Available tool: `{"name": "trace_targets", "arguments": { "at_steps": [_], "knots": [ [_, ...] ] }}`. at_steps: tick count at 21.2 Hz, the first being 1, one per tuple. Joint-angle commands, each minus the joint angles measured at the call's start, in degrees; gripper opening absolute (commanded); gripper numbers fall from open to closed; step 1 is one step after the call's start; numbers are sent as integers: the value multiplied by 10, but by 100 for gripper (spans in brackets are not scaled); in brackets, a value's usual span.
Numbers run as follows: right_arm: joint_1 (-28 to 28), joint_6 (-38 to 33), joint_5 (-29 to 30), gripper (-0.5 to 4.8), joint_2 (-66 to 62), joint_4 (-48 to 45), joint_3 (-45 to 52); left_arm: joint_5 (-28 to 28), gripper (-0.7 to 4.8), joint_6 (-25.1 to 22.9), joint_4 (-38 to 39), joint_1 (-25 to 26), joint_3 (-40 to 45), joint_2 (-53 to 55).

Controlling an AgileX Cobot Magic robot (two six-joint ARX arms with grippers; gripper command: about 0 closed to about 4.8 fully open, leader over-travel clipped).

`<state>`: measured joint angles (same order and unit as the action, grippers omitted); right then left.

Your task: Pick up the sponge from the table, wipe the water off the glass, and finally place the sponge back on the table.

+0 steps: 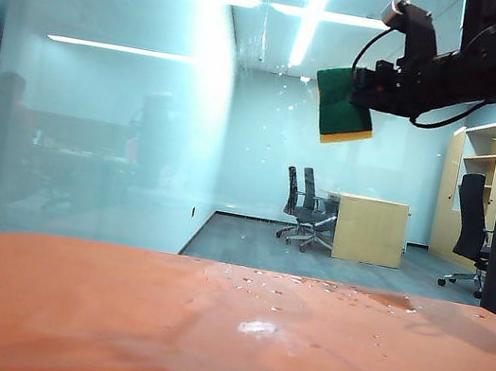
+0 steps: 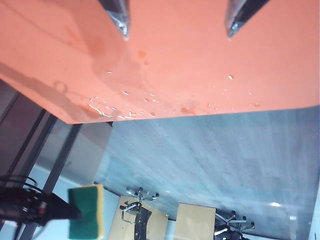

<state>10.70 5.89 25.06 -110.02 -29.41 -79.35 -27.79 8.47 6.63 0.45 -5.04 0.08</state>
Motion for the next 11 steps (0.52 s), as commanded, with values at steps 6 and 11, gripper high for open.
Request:
{"name": "trace_targets", "arguments": {
  "at_steps": [6, 11],
  "knots": [
    [2, 1, 31, -3, -69, -17, -121, 10, 243, -12, -8, 0, -2, 1],
    [6, 2, 36, -3, -72, -21, -155, 12, 243, -12, -8, 0, -2, 1]
  ]
}}
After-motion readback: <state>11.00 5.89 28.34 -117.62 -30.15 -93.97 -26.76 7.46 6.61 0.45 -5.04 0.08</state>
